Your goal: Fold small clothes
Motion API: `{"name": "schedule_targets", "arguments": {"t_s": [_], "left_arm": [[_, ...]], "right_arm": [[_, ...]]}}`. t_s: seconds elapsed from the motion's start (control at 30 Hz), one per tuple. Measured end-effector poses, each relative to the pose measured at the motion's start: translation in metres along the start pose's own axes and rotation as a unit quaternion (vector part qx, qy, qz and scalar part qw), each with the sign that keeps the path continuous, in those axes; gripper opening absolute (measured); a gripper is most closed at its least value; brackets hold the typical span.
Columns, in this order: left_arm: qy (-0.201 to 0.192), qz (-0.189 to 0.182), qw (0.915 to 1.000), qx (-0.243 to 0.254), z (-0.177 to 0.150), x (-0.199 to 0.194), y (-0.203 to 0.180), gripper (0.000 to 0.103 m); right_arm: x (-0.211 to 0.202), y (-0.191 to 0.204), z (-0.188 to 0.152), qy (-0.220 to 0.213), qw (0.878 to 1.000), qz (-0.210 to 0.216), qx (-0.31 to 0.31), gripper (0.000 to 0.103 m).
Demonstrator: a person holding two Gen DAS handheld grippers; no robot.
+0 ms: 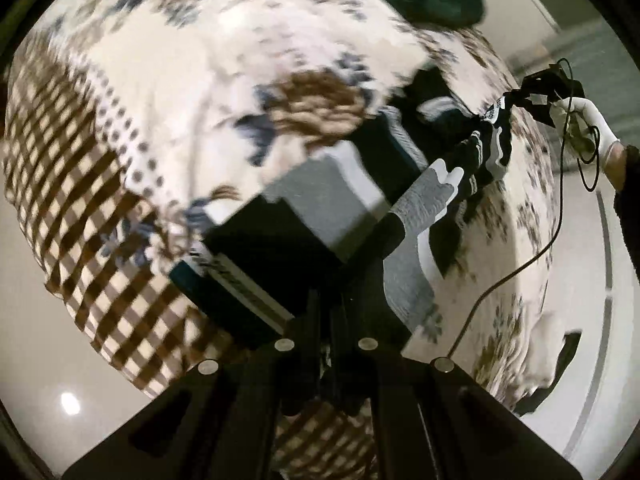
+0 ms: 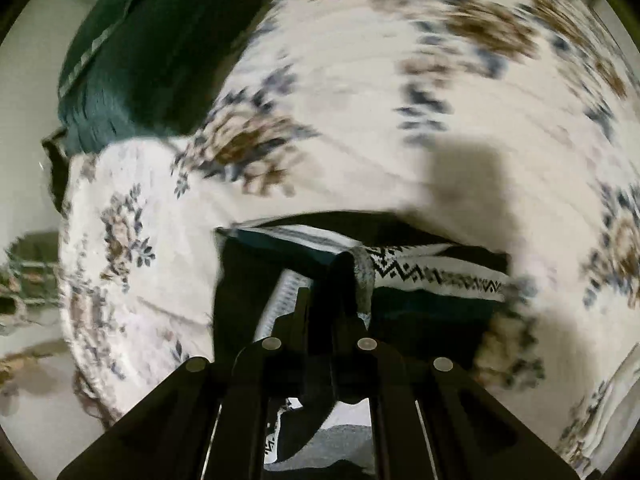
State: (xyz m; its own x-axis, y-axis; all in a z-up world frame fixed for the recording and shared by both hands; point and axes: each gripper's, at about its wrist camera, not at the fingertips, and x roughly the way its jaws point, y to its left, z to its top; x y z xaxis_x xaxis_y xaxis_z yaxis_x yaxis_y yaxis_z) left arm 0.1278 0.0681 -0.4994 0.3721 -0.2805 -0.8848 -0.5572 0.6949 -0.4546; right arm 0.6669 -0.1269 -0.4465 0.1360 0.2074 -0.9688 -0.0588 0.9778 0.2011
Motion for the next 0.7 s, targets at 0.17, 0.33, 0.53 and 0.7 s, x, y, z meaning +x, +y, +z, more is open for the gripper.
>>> {"name": "schedule_targets", "arguments": {"t_s": [0.17, 0.33, 0.53, 0.7], "left_arm": [[0.021, -0.01, 0.9985, -0.049, 0.015, 0.026, 0.051, 0.001], [0.042, -0.011, 0.9971, -0.062, 0.026, 0.043, 0.082, 0.002], [0.085, -0.026, 0.9944, -0.056, 0.036, 0.049, 0.099, 0.01], [0.082, -0.032, 0.9953, -0.041, 0.043, 0.026, 0.1, 0.049]], "right_arm": [[0.065, 0.065, 0.008, 0.022, 0.999, -0.035, -0.013, 0.007], [0.112, 0.097, 0.007, 0.031, 0.997, -0.065, -0.019, 0.007], [0.112, 0.096, -0.008, 0.046, 0.998, -0.035, -0.02, 0.034], [0.066, 0.08, -0.086, 0.062, 0.996, 0.028, -0.063, 0.064]]}}
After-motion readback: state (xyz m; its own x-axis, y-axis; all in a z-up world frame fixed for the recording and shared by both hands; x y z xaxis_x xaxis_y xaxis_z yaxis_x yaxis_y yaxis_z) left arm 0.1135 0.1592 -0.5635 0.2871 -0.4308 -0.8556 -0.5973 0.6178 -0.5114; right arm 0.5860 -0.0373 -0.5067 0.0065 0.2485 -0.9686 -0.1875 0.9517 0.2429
